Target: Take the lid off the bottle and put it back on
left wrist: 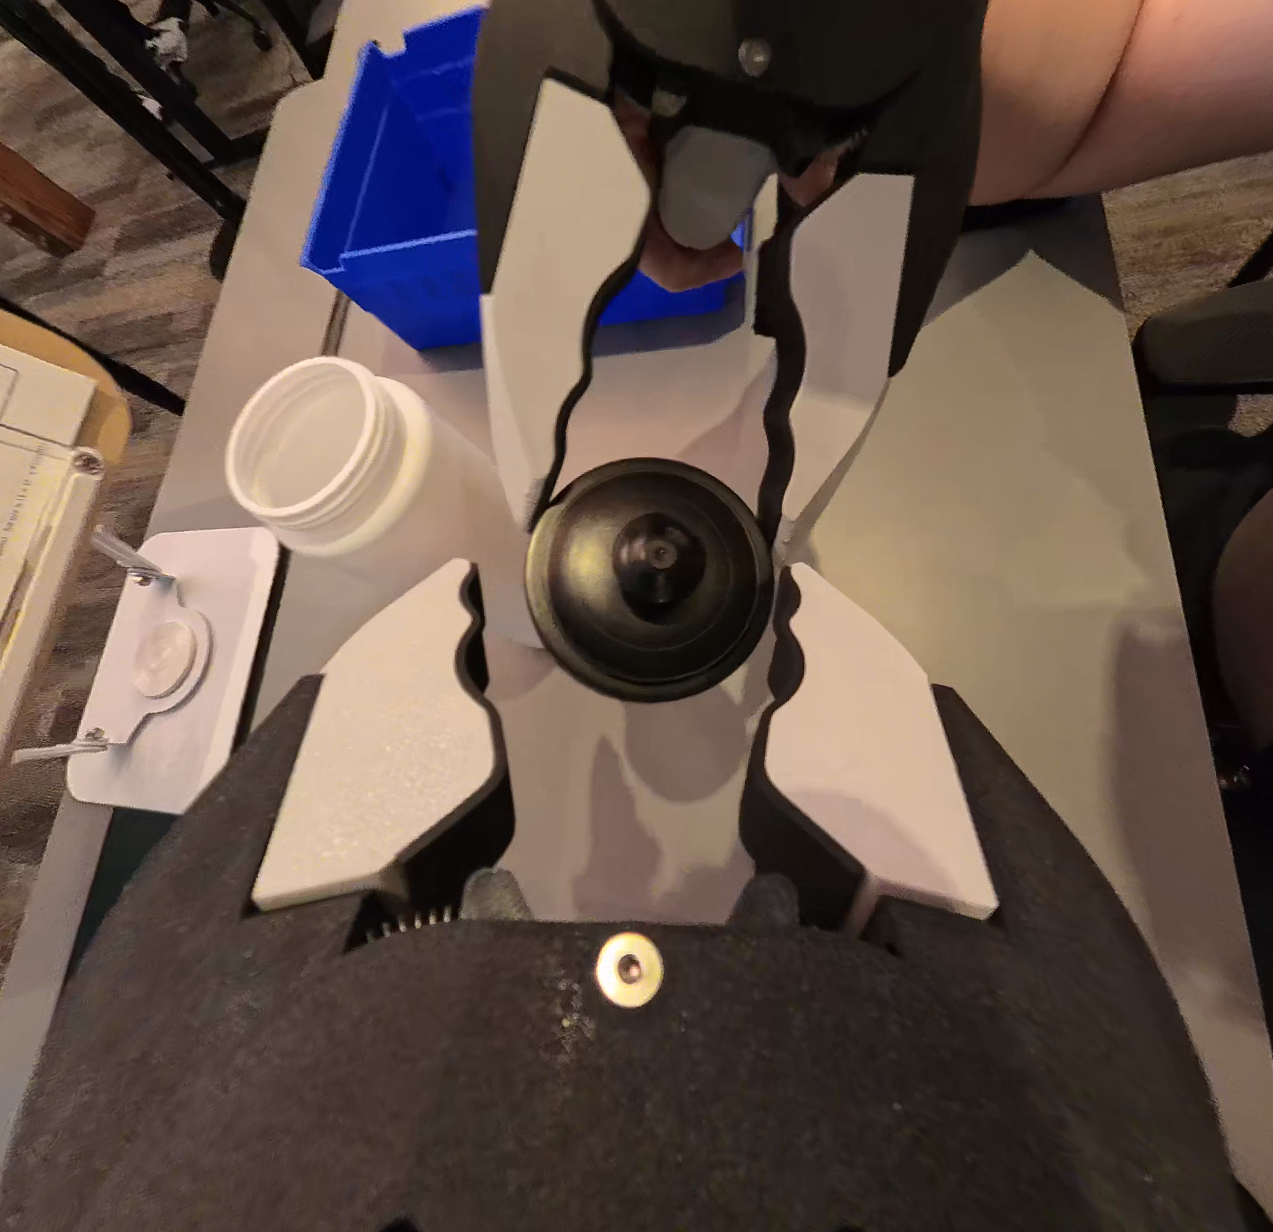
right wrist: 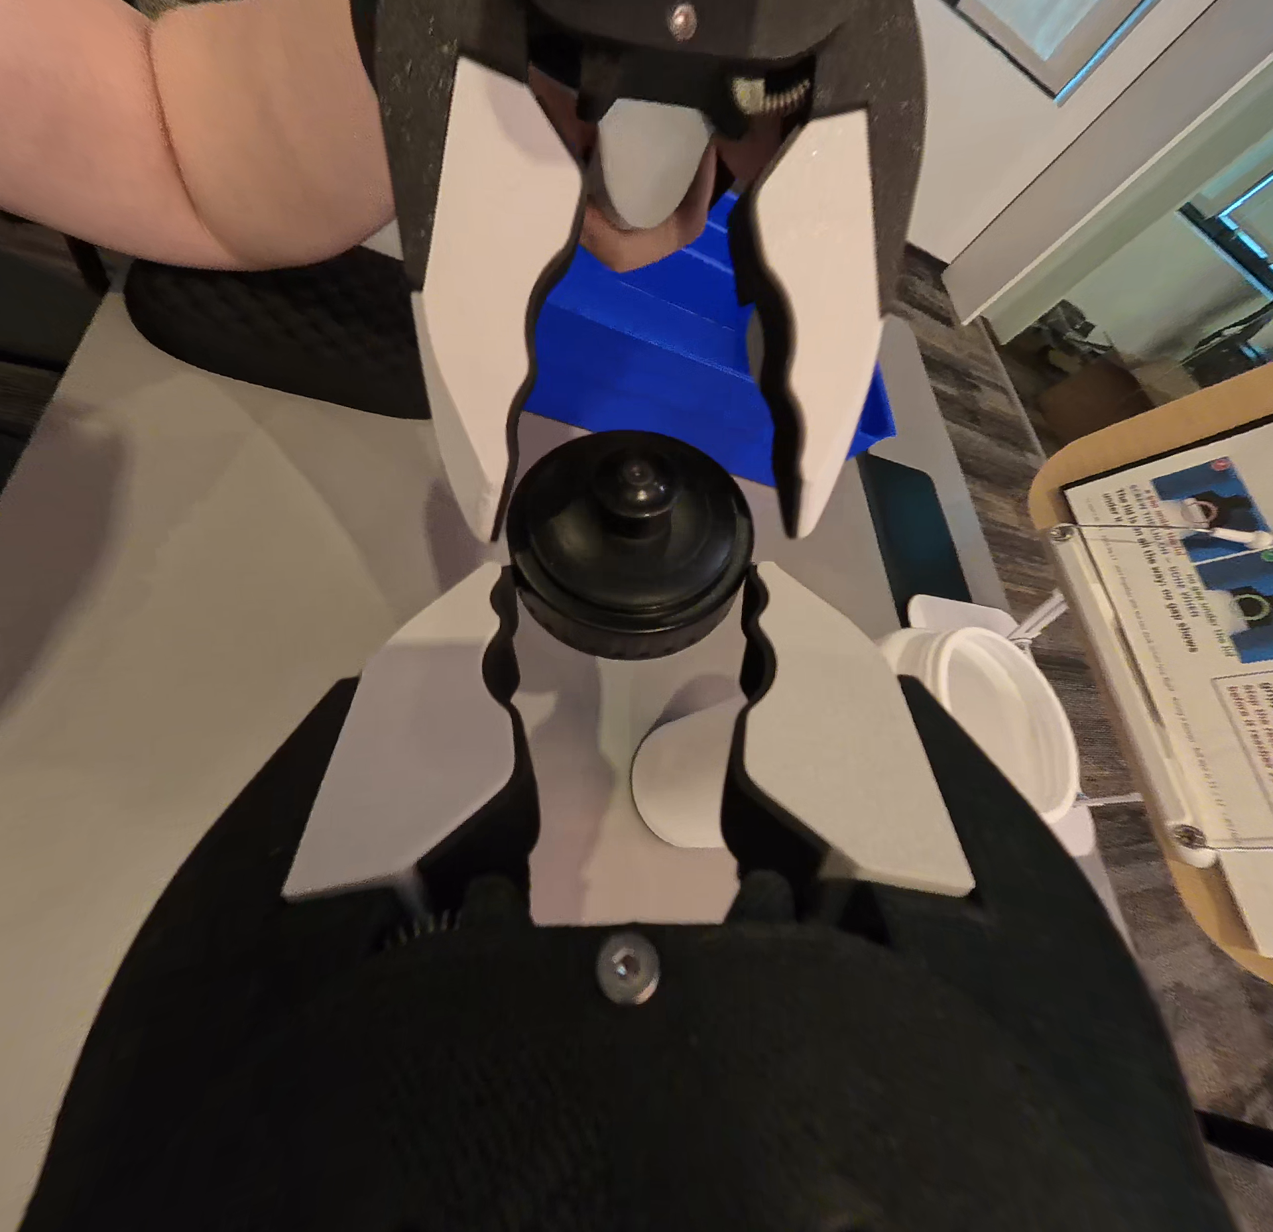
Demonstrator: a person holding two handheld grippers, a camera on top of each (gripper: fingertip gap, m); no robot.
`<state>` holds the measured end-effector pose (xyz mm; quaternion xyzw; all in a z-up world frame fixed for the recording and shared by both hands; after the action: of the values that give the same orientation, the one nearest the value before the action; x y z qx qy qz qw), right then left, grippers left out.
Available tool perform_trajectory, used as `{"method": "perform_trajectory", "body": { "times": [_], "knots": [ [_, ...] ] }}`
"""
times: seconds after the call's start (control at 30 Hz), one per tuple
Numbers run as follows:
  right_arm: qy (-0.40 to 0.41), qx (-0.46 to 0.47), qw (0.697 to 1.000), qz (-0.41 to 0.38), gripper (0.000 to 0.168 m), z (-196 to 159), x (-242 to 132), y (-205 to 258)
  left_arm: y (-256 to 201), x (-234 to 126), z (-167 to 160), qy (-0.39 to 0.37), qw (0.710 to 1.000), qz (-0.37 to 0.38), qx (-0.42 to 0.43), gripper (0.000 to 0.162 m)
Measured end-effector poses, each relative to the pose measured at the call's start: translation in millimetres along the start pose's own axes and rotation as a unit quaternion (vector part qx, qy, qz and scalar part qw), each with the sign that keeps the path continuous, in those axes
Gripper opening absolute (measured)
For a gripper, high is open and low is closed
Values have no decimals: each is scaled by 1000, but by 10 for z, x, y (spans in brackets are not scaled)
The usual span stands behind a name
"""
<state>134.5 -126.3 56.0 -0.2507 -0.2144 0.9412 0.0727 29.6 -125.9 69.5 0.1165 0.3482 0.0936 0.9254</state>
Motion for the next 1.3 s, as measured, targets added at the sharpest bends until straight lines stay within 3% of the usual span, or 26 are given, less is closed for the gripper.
{"method": "perform_trajectory", "body": {
  "times": [0.17, 0.3, 0.43, 0.53, 0.6, 0.8, 0.87, 0.93, 1.13, 1.3],
  "knots": [
    [8, -21, 998, -60, 64, 43, -211, -128, 141, -207, 8, -50, 998, 31, -23, 95],
    [-27, 17, 990, -138, 65, 52, -629, -429, 378, -191, 7, -149, 981, 107, -58, 102],
    [-69, 86, 975, -192, 65, -84, -963, -726, 568, 209, -142, -260, 939, 174, -145, 100],
    [-84, 128, 968, -201, 65, -220, -1047, -881, 672, 608, -382, -229, 921, 241, -201, 114],
    [-92, 148, 966, -191, 65, -281, -1053, -937, 670, 791, -470, -229, 916, 255, -208, 115],
    [-91, 183, 965, -164, 65, -362, -1024, -996, 677, 1165, -521, -218, 925, 247, -189, 113],
    [-91, 193, 965, -152, 65, -379, -1003, -1001, 692, 1213, -530, -227, 926, 237, -189, 106],
    [-89, 200, 966, -137, 65, -402, -962, -1000, 664, 1257, -529, -233, 935, 203, -176, 89],
    [-48, 199, 976, -79, 65, -470, -741, -920, 485, 1316, -430, -255, 949, 99, -158, 87],
    [-12, 187, 982, -34, 65, -427, -628, -782, 366, 1320, -366, -248, 955, 88, -134, 87]
  ]
}}
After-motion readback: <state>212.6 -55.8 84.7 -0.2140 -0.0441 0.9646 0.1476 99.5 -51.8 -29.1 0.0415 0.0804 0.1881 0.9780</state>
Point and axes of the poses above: each gripper's, where its closed fingertips meet, x out along the fingers, z out of its top, y = z × x across the jaws, the point moved 7 cm from there along -x, back along the fingers, and after that the axes turned 1 degree about -y, right-handed, at the moved point
